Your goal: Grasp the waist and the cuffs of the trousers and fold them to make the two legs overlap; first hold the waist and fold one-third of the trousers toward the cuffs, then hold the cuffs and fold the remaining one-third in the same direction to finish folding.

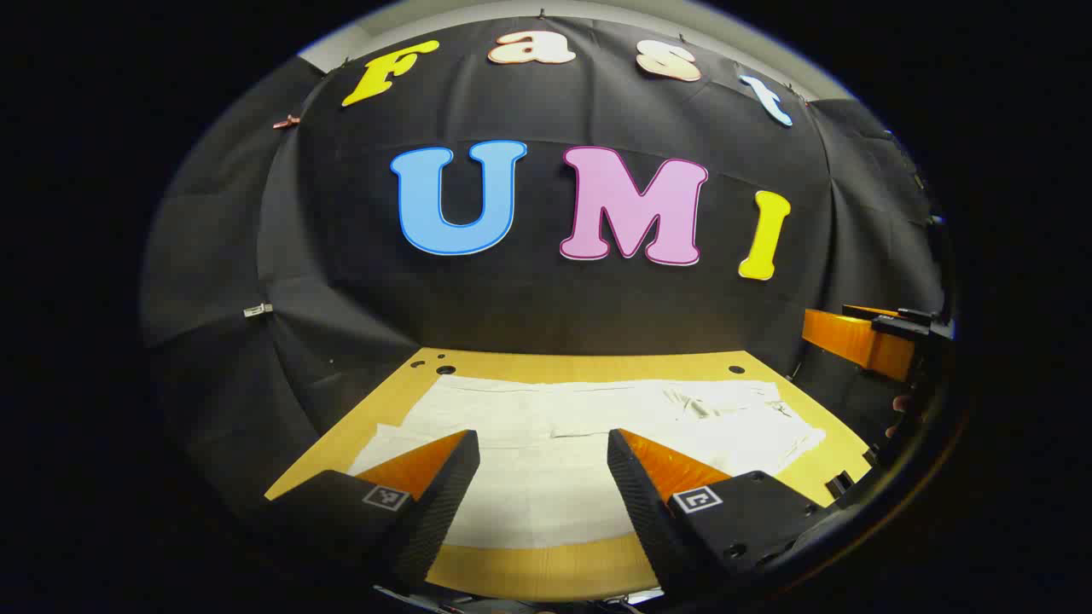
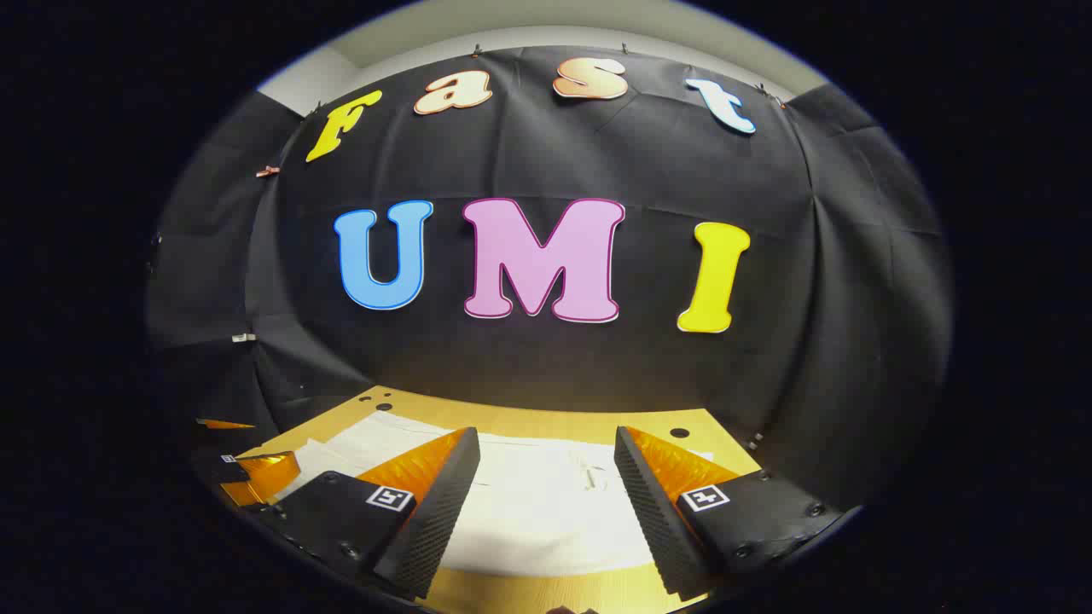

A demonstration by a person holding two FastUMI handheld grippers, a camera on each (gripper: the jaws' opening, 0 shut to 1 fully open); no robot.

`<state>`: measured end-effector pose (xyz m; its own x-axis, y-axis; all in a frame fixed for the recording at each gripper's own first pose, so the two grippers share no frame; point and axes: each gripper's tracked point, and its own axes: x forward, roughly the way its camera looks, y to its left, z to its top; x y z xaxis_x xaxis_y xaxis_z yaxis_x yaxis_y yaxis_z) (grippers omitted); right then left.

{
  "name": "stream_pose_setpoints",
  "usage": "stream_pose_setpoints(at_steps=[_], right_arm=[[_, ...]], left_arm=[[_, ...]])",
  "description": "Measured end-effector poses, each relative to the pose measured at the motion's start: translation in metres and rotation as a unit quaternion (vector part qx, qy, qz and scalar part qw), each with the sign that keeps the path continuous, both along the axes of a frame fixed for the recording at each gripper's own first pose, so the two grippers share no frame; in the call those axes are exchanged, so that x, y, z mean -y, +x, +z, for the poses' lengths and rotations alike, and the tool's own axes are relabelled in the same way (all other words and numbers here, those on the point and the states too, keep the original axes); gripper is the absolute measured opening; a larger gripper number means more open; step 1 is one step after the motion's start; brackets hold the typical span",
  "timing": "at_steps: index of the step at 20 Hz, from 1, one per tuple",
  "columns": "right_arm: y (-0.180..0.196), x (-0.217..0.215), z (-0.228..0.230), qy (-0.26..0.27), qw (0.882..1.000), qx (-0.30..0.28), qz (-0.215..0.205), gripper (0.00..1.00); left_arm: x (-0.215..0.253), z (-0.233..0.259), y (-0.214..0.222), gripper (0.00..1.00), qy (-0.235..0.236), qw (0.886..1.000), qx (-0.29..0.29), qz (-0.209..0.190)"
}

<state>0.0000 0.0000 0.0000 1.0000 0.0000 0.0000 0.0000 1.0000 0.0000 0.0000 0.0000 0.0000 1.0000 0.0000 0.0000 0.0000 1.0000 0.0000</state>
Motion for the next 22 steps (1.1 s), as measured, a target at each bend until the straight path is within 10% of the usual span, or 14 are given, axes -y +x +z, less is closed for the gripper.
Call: stream_pose_setpoints(at_steps=[22], right_arm=[[0.064,0.066,-0.047,-0.059,0.997,-0.035,0.026,0.98]], left_arm=[[0.024,-0.002,0.066,0.96,0.010,1.000,-0.013,0.005]])
